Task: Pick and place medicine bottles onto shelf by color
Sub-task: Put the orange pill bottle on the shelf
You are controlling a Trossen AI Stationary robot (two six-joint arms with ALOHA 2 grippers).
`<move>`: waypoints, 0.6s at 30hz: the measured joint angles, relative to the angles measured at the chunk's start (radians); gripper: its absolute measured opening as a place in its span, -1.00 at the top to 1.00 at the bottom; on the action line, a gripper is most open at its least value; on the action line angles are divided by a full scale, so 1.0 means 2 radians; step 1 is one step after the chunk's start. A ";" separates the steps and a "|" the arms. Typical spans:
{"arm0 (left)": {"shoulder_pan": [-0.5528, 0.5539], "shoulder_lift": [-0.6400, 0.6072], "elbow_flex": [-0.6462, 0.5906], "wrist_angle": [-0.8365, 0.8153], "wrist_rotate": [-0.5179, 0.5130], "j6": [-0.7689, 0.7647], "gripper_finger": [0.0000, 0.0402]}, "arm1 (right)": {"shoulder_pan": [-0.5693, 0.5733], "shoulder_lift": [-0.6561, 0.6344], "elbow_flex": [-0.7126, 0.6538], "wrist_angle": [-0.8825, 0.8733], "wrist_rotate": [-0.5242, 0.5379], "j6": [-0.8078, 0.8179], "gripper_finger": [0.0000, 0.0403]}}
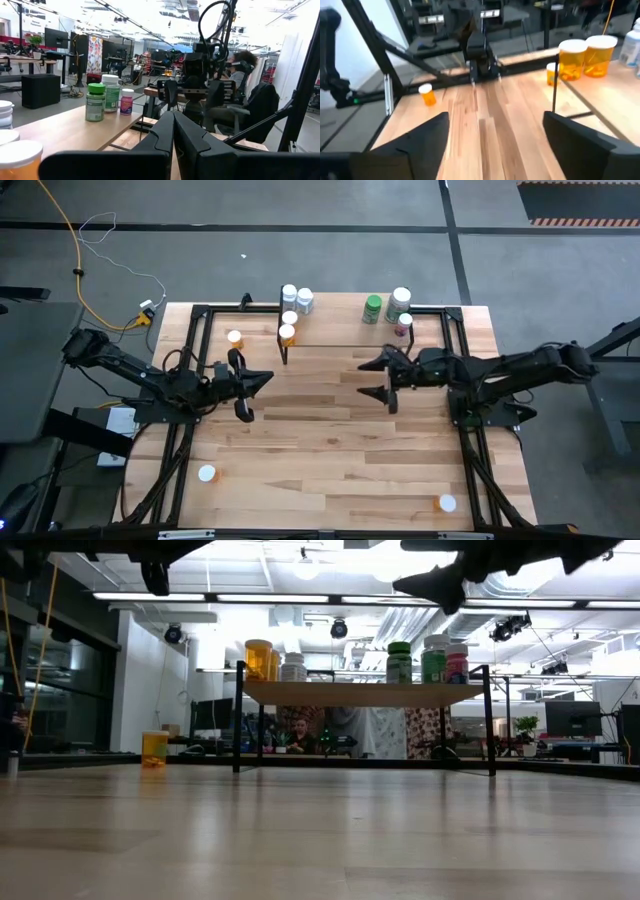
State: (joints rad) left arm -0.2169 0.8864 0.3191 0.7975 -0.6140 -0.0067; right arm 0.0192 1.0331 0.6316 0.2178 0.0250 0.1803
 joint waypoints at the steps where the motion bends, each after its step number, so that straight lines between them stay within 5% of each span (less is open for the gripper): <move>1: 0.000 0.000 0.000 0.000 0.000 0.000 0.99 | 0.002 0.003 0.009 -0.016 0.000 -0.001 -0.61; 5: 0.000 0.000 0.000 -0.008 0.000 0.000 1.00 | 0.013 0.007 0.043 -0.093 -0.005 0.025 -0.67; 10: 0.000 0.000 0.000 -0.009 0.000 0.001 0.99 | 0.050 0.007 0.115 -0.296 -0.013 0.141 -0.67; 18: 0.000 0.000 0.000 -0.009 0.000 0.000 0.99 | 0.198 0.007 0.162 -0.656 -0.030 0.545 -0.67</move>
State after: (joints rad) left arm -0.2169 0.8871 0.3191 0.7792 -0.6140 -0.0061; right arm 0.4157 1.0477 0.9547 -1.0942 -0.0344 1.2698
